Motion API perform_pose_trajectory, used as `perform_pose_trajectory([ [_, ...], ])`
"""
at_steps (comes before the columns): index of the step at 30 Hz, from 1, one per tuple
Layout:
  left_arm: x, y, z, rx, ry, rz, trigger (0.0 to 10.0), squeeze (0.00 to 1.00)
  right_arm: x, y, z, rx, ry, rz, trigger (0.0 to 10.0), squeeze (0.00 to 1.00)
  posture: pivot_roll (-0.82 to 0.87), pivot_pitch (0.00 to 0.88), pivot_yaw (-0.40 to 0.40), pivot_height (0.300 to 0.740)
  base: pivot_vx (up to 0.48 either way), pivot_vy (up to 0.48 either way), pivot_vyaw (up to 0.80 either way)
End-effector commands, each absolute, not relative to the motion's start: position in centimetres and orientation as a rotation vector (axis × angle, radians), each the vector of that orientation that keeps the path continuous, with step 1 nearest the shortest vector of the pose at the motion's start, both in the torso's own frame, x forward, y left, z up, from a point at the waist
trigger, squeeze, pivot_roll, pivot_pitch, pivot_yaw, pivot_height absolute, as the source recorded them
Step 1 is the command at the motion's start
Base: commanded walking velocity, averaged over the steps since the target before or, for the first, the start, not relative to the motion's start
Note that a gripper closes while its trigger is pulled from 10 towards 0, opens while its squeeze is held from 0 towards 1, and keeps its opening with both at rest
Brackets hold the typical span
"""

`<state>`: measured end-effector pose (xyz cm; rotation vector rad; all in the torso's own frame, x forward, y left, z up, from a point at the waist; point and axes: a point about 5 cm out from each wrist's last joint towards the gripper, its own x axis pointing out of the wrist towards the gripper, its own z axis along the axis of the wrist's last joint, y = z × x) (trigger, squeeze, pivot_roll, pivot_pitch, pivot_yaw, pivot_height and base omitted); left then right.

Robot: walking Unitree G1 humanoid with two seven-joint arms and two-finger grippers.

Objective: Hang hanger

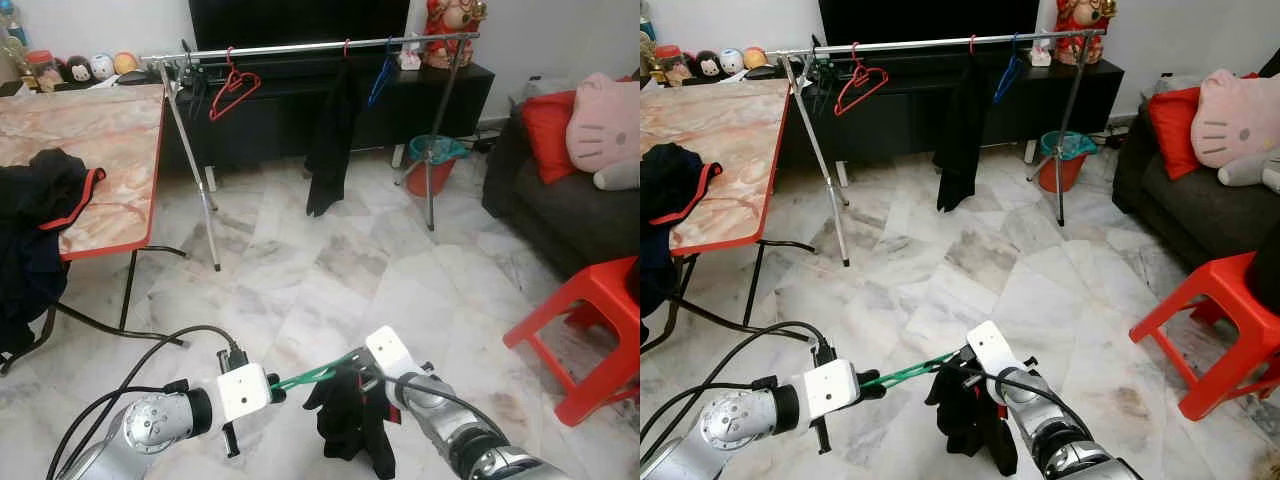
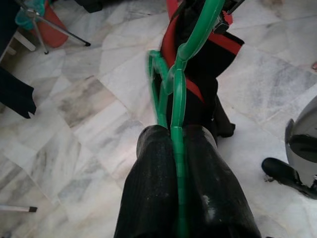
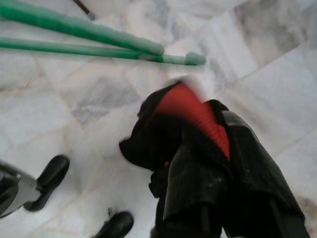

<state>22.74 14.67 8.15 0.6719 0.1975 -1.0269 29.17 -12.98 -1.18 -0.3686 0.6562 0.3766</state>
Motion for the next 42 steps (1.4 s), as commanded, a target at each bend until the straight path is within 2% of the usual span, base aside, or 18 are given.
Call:
perform_pose_trajectory([
  [1,23.8,16.6,9.4,0.690,0.181,-0.924,10.0,0.00,29.5,-17.5,-0.7,-0.353,0.665,0.218,10.0,0.00,0.12,0.000,-0.074,0.740,0.000,0.000,0.00],
  [12,23.6,15.2,9.9,0.646,0.132,-0.984,10.0,0.00,30.0,-17.0,-0.3,-0.293,0.639,0.229,10.0,0.00,0.12,0.000,-0.075,0.740,0.000,0.000,0.00],
  [23,23.2,11.2,11.5,0.669,-0.014,-1.148,10.0,0.00,29.6,-16.4,-0.7,-0.298,0.688,0.280,10.0,0.00,0.12,0.000,-0.081,0.740,0.000,0.000,0.00],
  [27,23.2,10.7,11.6,0.693,-0.017,-1.171,10.0,0.00,29.8,-16.8,-0.5,-0.296,0.670,0.245,10.0,0.00,0.12,0.000,-0.080,0.740,0.000,0.000,0.00],
  [29,23.3,10.9,11.4,0.692,0.004,-1.155,10.0,0.00,29.9,-17.0,-0.4,-0.293,0.662,0.217,10.0,0.00,0.12,0.000,-0.078,0.740,0.000,0.000,0.00],
  [32,23.2,13.7,10.0,0.779,0.119,-1.125,10.0,0.00,30.1,-18.9,0.0,-0.284,0.640,0.063,10.0,0.00,0.12,0.000,-0.078,0.740,0.000,0.000,0.00],
  [33,23.2,13.7,10.0,0.779,0.119,-1.125,10.0,0.00,30.1,-18.9,0.0,-0.284,0.640,0.063,10.0,0.00,0.12,0.000,-0.078,0.740,0.000,0.000,0.00],
  [34,23.0,15.2,9.2,0.846,0.192,-1.121,10.0,0.00,30.2,-19.6,0.2,-0.257,0.624,0.006,10.0,0.00,0.12,0.000,-0.078,0.740,0.000,0.000,0.00],
  [36,22.9,16.4,8.7,0.888,0.248,-1.103,10.0,0.00,30.2,-19.9,0.3,-0.236,0.611,-0.025,10.0,0.00,0.12,0.000,-0.077,0.740,0.000,0.000,0.00],
  [37,22.9,17.7,8.3,0.915,0.306,-1.055,10.0,0.00,30.4,-20.0,0.6,-0.208,0.594,-0.035,10.0,0.00,0.12,0.000,-0.077,0.740,0.000,0.000,0.00],
  [42,23.7,20.1,7.3,0.904,0.399,-0.830,10.0,0.00,30.3,-20.0,0.4,-0.201,0.594,-0.042,10.0,0.00,0.12,0.000,-0.077,0.740,0.000,0.000,0.00],
])
